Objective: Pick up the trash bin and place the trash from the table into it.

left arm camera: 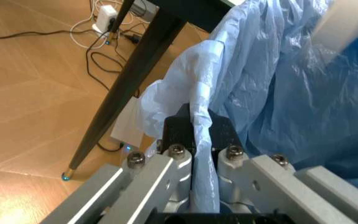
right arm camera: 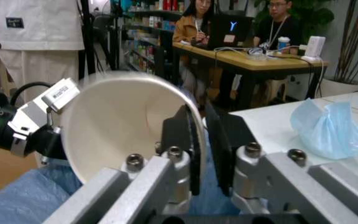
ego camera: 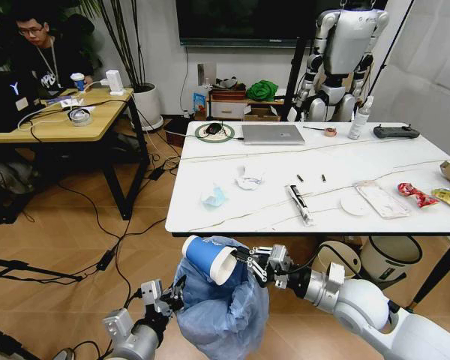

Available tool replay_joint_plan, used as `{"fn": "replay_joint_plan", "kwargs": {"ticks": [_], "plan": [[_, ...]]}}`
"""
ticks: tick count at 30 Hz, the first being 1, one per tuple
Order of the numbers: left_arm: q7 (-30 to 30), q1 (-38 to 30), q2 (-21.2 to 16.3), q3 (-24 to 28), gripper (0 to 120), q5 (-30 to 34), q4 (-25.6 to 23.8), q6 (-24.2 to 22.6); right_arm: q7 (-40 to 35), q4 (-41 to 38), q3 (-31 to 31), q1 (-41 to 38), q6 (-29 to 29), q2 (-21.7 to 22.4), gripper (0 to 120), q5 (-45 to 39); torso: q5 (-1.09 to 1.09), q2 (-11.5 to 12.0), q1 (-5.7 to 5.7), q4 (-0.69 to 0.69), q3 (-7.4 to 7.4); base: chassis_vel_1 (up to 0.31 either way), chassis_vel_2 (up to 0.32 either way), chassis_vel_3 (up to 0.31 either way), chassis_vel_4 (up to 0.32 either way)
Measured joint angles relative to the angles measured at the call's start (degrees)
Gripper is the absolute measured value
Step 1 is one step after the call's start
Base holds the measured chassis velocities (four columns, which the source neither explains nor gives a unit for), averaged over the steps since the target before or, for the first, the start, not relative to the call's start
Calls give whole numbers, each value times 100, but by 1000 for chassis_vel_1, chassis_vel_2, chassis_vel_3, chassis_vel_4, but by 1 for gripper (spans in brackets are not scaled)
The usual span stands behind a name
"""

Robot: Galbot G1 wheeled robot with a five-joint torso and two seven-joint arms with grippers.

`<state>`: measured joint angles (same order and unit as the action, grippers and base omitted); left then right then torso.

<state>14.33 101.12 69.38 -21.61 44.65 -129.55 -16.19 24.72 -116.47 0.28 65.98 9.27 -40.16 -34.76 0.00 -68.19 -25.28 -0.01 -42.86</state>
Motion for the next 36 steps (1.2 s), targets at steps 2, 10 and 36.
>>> {"fn": "replay_joint_plan", "kwargs": {"ticks": [2, 10, 36], "plan": [[2, 8, 0, -1, 0, -3, -7, -3, 0, 2, 28, 20, 14, 3, 19, 31, 0, 0, 0, 0, 0, 0, 0, 0, 0], [27, 11, -18, -33, 0, -15, -10, -20, 4, 27, 150, 58, 76, 46, 49, 90, 0, 0, 0, 0, 0, 0, 0, 0, 0], [1132, -524, -1580, -169, 0, 1309, -219, -603, -974, 36, 1461, 389, -414, -523, 100, -317, 2, 0, -1, 0, -1, 0, 0, 0, 0]]}}
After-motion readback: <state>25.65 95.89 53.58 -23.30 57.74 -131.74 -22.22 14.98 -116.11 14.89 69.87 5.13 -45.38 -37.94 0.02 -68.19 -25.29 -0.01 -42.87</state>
